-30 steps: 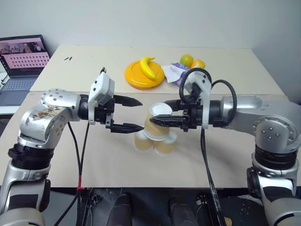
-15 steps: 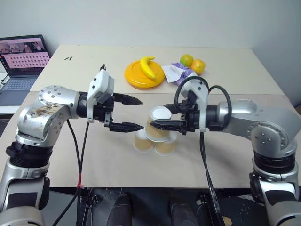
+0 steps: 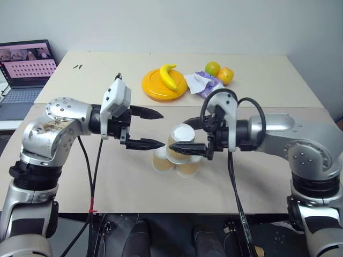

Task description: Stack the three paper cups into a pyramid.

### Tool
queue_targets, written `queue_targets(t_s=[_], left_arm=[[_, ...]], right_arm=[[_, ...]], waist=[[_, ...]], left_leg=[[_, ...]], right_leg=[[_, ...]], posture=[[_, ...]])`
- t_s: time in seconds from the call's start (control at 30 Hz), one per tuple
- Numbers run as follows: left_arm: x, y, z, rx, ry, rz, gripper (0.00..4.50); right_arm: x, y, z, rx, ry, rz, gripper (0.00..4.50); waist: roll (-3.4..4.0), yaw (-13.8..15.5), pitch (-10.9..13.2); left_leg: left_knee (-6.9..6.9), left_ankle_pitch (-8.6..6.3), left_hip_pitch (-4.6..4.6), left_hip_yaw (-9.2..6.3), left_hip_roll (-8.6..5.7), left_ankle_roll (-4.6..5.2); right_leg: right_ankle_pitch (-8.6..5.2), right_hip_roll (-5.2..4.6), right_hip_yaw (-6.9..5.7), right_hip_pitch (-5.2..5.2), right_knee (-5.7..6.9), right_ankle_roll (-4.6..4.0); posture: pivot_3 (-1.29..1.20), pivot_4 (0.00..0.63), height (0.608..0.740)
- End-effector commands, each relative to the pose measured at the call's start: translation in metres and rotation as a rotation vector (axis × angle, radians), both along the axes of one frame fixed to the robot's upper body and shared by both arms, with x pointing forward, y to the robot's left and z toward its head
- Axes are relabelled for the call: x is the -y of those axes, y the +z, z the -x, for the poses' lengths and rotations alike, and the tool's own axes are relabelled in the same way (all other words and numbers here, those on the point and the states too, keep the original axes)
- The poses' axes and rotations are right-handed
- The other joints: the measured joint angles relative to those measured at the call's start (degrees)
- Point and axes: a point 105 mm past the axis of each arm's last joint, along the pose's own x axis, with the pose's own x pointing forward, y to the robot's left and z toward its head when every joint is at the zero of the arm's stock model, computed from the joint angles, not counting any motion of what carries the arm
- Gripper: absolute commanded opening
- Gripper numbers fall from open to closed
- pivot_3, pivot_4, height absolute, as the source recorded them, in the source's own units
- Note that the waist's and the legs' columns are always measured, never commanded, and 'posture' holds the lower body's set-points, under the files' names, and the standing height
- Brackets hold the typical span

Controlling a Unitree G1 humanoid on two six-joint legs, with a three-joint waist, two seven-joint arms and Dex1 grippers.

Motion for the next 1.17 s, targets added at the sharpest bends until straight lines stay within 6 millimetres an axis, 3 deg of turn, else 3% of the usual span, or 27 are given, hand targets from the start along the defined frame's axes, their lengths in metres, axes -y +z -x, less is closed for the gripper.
queue_targets(t_s=[0.03,0.23,0.3,0.4,0.5,0.63,0.73,0.87,1.17], left_arm=[[0.001,0.009,0.000,0.045,-0.007,0.009,4.50],[0.002,0.008,0.000,0.043,-0.005,0.014,4.50],[0.001,0.008,-0.001,0.039,0.006,0.019,4.50],[-0.004,0.013,-0.002,0.007,0.043,0.047,4.50],[-0.015,0.008,-0.003,-0.035,0.100,0.015,4.50],[-0.025,0.001,0.003,-0.040,0.139,-0.023,4.50],[-0.033,-0.008,-0.004,0.030,0.253,-0.050,4.50],[-0.039,-0.011,-0.005,0.021,0.316,-0.010,4.50],[-0.040,-0.012,-0.010,0.067,0.377,0.063,4.50]], right_arm=[[0.008,0.029,-0.001,0.063,-0.019,-0.066,4.44],[0.026,0.056,-0.009,0.121,-0.083,-0.095,4.44],[0.045,0.071,-0.016,0.177,-0.144,-0.098,4.44],[0.095,0.080,-0.027,0.272,-0.287,-0.020,4.44],[0.137,0.072,-0.016,0.314,-0.292,0.102,4.44],[0.163,0.053,0.007,0.253,-0.216,0.159,4.44],[0.186,0.009,0.007,0.164,-0.265,0.230,4.44],[0.186,-0.010,0.006,0.172,-0.271,0.214,4.44],[0.185,-0.003,-0.011,0.255,-0.324,0.159,4.44]], waist=[[0.00,0.0,0.0],[0.00,0.0,0.0],[0.00,0.1,0.0],[-0.02,1.2,0.0],[-0.03,1.6,0.0],[0.00,0.9,0.0],[-0.10,0.5,0.0],[-0.09,0.3,0.0],[0.00,0.1,0.0]], left_leg=[[0.00,0.00,0.00,0.00,0.00,0.00],[-0.02,0.00,0.00,0.00,0.00,0.00],[-0.01,0.00,0.00,0.00,0.00,0.00],[0.01,0.00,-0.05,0.01,-0.04,0.00],[-0.07,-0.03,-0.05,0.03,-0.03,0.03],[-0.11,-0.09,-0.04,0.10,-0.01,0.14],[-0.10,-0.08,0.01,0.08,0.00,0.13],[-0.02,-0.09,0.24,0.12,0.02,0.12],[-0.01,-0.03,0.27,0.10,0.03,0.08]], right_leg=[[0.00,0.00,0.00,0.00,0.00,0.00],[0.00,0.00,0.00,0.00,-0.02,0.00],[0.00,0.00,0.00,0.00,-0.02,0.00],[-0.01,-0.03,-0.02,-0.01,-0.09,0.01],[-0.02,-0.03,-0.04,0.02,-0.28,0.03],[-0.01,-0.03,0.03,0.05,-0.41,0.02],[-0.01,-0.02,0.01,0.10,-0.32,0.03],[0.02,-0.01,0.04,0.37,-0.44,0.08],[0.02,-0.01,0.06,0.39,-0.43,0.08]], posture=[[0.00,0.150,0.732],[0.00,0.150,0.732],[0.00,0.150,0.732],[0.00,0.150,0.732],[0.00,0.150,0.732],[0.00,0.150,0.732],[0.00,0.150,0.732],[0.00,0.150,0.732],[0.00,0.150,0.732]])
